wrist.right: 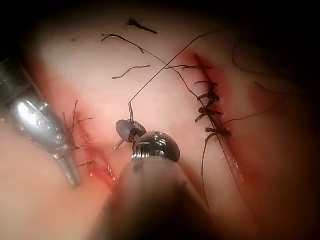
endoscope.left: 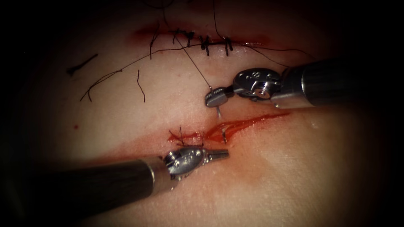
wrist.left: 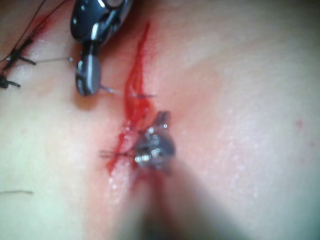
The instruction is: Wound Closure
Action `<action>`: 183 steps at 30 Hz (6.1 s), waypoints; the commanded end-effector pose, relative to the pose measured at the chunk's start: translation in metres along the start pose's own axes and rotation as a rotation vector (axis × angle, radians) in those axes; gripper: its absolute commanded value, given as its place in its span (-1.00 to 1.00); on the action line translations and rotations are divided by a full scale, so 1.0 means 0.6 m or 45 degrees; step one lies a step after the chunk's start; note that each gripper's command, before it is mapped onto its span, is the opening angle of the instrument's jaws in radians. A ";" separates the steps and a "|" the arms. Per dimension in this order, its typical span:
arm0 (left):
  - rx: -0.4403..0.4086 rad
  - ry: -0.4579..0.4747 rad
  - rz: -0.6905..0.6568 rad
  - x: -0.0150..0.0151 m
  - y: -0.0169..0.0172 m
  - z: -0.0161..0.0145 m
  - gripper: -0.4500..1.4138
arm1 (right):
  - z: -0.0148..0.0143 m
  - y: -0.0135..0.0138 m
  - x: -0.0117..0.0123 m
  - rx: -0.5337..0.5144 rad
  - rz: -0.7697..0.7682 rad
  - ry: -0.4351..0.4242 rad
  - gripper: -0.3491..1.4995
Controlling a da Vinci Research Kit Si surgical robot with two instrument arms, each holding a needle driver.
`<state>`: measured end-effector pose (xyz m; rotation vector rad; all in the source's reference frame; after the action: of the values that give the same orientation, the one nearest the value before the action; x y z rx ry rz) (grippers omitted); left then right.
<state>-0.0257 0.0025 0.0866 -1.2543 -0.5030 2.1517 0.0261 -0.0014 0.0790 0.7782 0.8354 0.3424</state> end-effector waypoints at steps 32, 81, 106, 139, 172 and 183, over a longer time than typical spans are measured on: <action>-0.001 -0.004 -0.001 -0.0009 0.0007 0.0016 -0.44 | 0.0025 -0.0007 -0.0009 -0.169 -0.035 0.076 0.73; 0.002 -0.005 0.038 0.0000 0.0018 0.0021 -0.42 | -0.0032 -0.0025 -0.0047 -0.173 0.189 0.190 0.98; 0.232 -0.073 0.438 0.0041 0.0081 0.0014 -0.05 | -0.0092 -0.0036 -0.0109 -0.244 0.144 0.175 0.83; 0.351 -0.037 0.535 0.0042 0.0038 0.0018 -0.08 | -0.0071 -0.0042 -0.0118 -0.245 0.135 0.177 0.81; 0.354 -0.009 0.512 0.0065 0.0069 0.0015 -1.00 | -0.0068 -0.0044 -0.0127 -0.247 0.128 0.176 0.81; 0.105 0.085 0.302 0.0078 0.0137 -0.0010 -1.00 | -0.0120 -0.0085 -0.0117 -0.216 0.135 0.202 0.81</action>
<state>-0.0290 -0.0003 0.0769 -1.4042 -0.2604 2.2856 0.0154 -0.0048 0.0751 0.6409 0.9081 0.5702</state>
